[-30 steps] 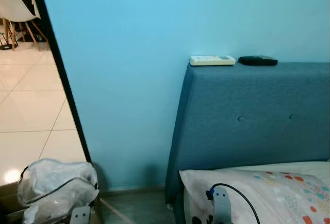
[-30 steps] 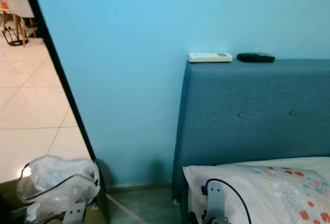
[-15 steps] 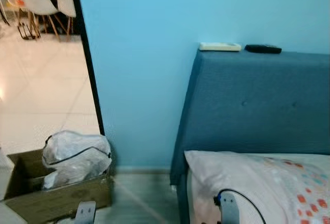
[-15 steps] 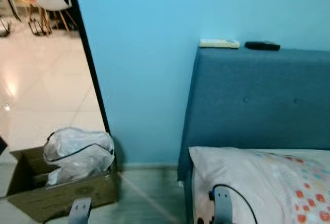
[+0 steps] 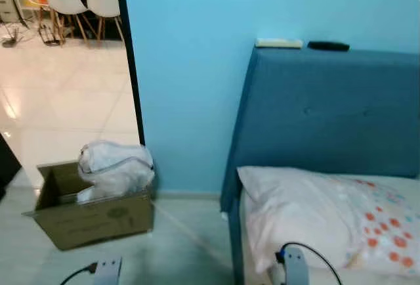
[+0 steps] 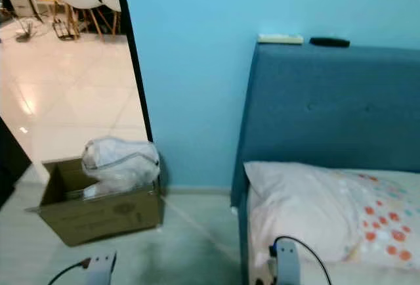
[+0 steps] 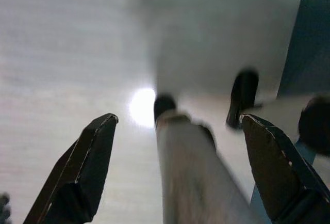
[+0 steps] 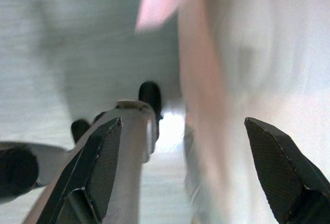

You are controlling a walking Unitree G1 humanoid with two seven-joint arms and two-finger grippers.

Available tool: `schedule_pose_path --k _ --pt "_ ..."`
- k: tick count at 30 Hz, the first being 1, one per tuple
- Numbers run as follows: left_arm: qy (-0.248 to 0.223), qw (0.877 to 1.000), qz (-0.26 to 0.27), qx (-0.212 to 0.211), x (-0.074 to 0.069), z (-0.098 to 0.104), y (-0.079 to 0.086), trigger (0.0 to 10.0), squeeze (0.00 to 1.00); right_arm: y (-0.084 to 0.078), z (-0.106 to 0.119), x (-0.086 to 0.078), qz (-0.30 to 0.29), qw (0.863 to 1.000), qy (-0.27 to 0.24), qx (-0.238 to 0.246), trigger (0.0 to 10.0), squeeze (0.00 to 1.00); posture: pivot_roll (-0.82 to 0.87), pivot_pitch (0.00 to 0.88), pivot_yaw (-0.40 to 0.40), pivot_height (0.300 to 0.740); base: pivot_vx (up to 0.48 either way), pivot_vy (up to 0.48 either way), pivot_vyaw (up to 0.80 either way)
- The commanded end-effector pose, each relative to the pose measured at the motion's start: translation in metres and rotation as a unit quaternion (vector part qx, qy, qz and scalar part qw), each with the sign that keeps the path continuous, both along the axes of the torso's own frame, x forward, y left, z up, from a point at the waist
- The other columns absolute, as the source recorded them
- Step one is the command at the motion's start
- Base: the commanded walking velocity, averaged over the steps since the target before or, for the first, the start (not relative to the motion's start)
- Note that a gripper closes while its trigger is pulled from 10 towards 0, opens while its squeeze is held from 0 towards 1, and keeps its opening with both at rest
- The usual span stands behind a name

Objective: Clean up the room

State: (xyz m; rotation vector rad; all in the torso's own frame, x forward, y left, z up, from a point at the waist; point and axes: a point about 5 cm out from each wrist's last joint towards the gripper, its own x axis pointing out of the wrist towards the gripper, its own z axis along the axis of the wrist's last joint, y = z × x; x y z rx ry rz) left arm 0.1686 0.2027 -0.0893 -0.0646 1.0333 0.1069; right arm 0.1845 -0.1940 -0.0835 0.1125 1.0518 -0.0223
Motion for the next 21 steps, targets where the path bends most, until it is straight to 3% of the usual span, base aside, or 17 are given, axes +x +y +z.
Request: schedule_pose_path --k 1,13,21 --pt "0.007 1.000 -0.006 0.000 -0.0016 -0.0009 -0.0003 10.0 0.00 0.0005 -0.0025 -0.0050 0.012 1.000 0.011 -0.006 10.0 0.00 -0.04 0.000 -0.077 0.716 -0.330 0.000 -0.54" --pt "0.007 1.000 -0.010 -0.003 -0.0007 -0.0006 -0.0012 10.0 0.00 -0.0017 -0.0047 -0.0104 0.012 1.000 0.020 -0.009 10.0 0.00 -0.05 0.000 -0.080 0.716 -0.330 0.000 -0.68" --pt "0.006 1.000 -0.013 -0.002 0.0002 -0.0002 -0.0013 10.0 0.00 -0.0035 -0.0053 -0.0122 0.016 0.999 0.024 -0.015 10.0 0.00 -0.05 0.000 -0.081 0.716 -0.331 0.000 0.00"
